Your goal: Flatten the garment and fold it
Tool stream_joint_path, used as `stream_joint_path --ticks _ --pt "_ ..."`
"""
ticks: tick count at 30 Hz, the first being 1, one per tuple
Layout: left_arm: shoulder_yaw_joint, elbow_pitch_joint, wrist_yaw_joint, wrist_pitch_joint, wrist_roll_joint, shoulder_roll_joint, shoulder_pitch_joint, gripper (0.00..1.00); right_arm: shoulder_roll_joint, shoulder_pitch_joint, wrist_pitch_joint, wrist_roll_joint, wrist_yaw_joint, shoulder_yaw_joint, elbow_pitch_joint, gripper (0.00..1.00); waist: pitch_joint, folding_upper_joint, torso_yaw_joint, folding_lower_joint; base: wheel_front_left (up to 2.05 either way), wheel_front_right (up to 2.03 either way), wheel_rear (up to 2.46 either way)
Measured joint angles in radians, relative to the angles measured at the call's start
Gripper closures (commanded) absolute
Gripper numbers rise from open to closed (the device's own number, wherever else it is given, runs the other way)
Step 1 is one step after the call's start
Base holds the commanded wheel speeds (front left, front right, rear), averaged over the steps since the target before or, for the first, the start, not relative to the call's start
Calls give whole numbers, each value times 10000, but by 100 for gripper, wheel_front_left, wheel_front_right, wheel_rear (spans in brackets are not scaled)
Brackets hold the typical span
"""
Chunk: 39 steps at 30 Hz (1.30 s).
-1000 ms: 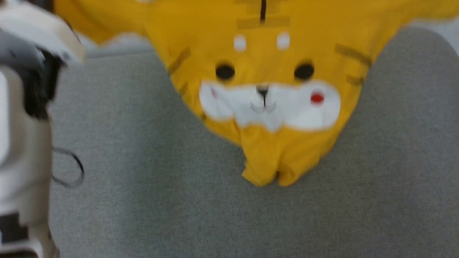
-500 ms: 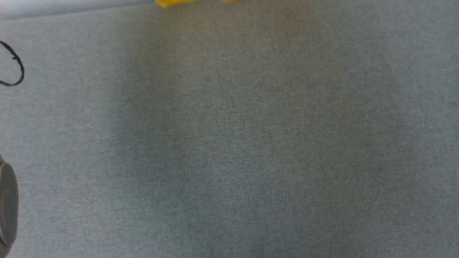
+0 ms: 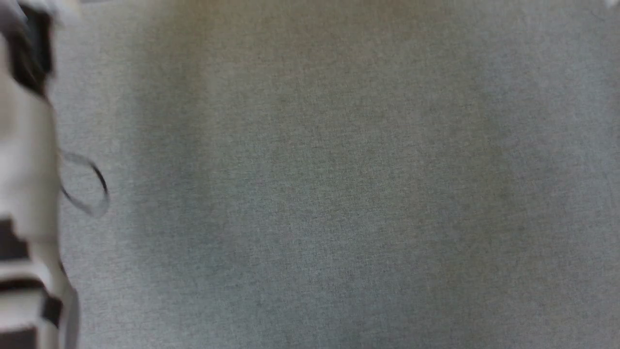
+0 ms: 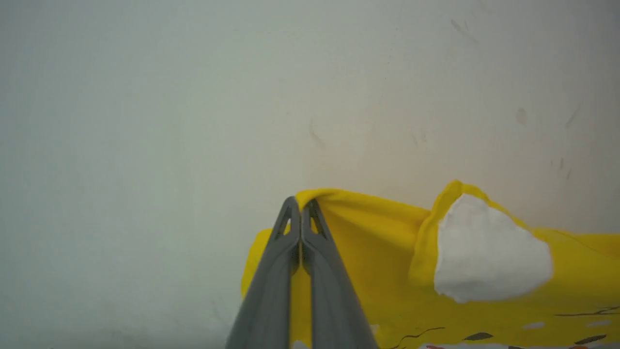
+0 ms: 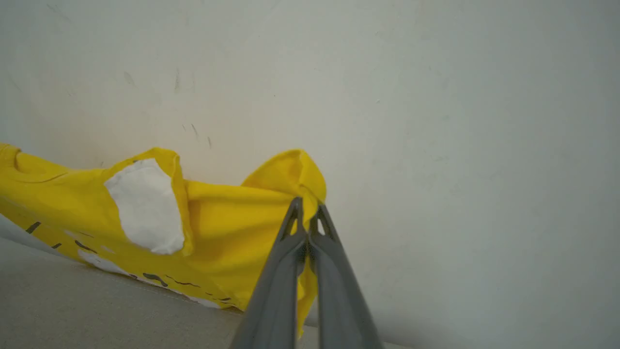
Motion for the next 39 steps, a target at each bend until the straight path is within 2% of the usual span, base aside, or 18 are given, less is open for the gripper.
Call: stream_joint_path --ticks 6,12,16,19,22,30,36,37,38,39 --pt "399 -1423 69 -355 -564 -213 3905 100 -823 3018 -169 1005 0 581 -1499 100 -699 0 120 -1 0 0 0" --pt "980 -4489 876 -31 -1139 -721 8543 100 -1480 6561 188 1438 0 81 -3198 100 -1605 0 214 -4 0 0 0" --pt "1208 -6692 1576 635 -1264 -1003 11204 100 -1532 8739 671 1325 2 -1003 -4148 100 -2126 0 263 -6 0 0 0" --pt "1187 -7984 2050 1264 -1237 -1179 12701 100 -1340 10350 1189 1133 2 -2086 -4782 100 -2417 0 321 -6 0 0 0" --pt "1116 -8740 2362 1841 -1216 -1300 13808 100 -844 11945 1860 832 2 -3156 -5486 100 -2611 0 427 -5 0 0 0" --pt "922 -9283 3089 3448 -1281 -1473 15663 100 867 15257 4403 81 0 -5277 -7361 100 -2930 0 691 -3 0 0 0" --pt "884 -9582 3277 4098 -1473 -1509 16285 100 1649 16572 6420 -389 0 -6119 -8207 100 -2998 0 840 -1 0 0 0" --pt "890 -9628 3310 4080 -1475 -1553 16300 100 1806 16635 6564 -314 -10 -6186 -8374 71 -3004 0 875 -1 0 0 0" --pt "876 -9666 3369 4069 -1473 -1603 16298 100 1956 16654 6644 -196 -10 -6230 -8575 16 -3012 0 918 -1 0 0 0" --pt "844 -9708 3382 4031 -1469 -1649 16295 100 2077 16649 6707 -54 -10 -6289 -8811 16 -3021 0 969 -1 0 0 0"
